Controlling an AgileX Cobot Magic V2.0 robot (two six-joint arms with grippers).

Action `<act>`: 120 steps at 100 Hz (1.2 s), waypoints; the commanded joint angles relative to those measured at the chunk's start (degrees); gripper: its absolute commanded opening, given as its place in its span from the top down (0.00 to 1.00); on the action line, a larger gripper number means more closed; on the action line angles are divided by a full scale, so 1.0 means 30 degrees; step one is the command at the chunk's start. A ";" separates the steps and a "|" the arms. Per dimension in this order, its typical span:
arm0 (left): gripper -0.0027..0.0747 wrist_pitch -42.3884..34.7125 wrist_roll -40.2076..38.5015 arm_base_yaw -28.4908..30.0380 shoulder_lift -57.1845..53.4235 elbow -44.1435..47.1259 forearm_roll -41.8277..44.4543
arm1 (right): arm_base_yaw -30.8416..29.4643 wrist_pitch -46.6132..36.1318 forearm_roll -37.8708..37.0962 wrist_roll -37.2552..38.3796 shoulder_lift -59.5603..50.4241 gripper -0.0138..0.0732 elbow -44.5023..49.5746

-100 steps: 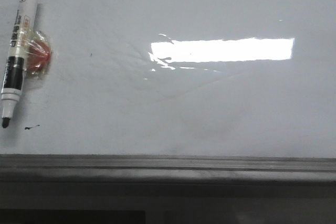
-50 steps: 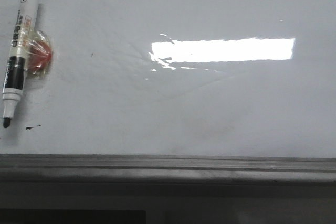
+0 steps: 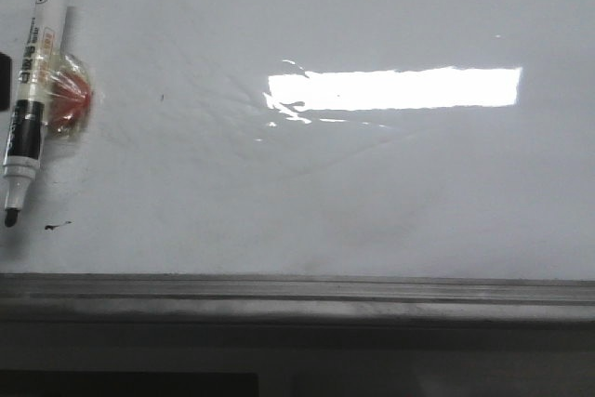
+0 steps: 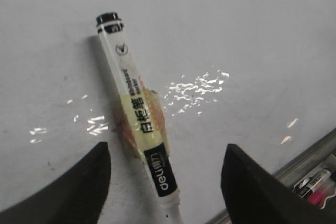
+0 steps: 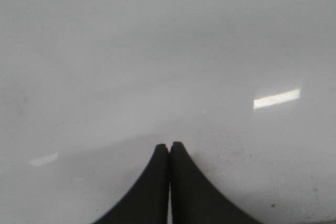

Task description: Write number 6 on whiteboard

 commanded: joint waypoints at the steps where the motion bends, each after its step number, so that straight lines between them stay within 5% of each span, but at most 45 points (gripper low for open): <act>1: 0.41 -0.2084 -0.0016 -0.0168 0.1227 -0.0597 -0.0344 | 0.0032 -0.1612 0.0021 -0.0147 0.0381 0.90 -0.0654; 35: 0.48 -0.2266 -0.0060 -0.0135 0.3588 -0.0597 -0.2097 | 0.0032 -0.1612 0.0021 -0.0147 0.0381 0.90 -0.0654; 63: 0.99 -0.2141 -0.0060 -0.0098 0.4829 -0.0597 -0.2401 | 0.0277 -0.1612 0.0021 -0.0147 0.0381 0.90 -0.0654; 99: 0.99 -0.1282 0.0082 -0.0190 0.4479 -0.1240 -0.2130 | 0.4555 0.0661 -0.0018 -0.2010 0.1790 0.90 -0.2470; 120: 0.99 0.1836 0.0109 -0.0545 0.3745 -0.2888 0.2437 | 0.7792 0.1122 -0.0018 -0.3206 0.4466 0.90 -0.4693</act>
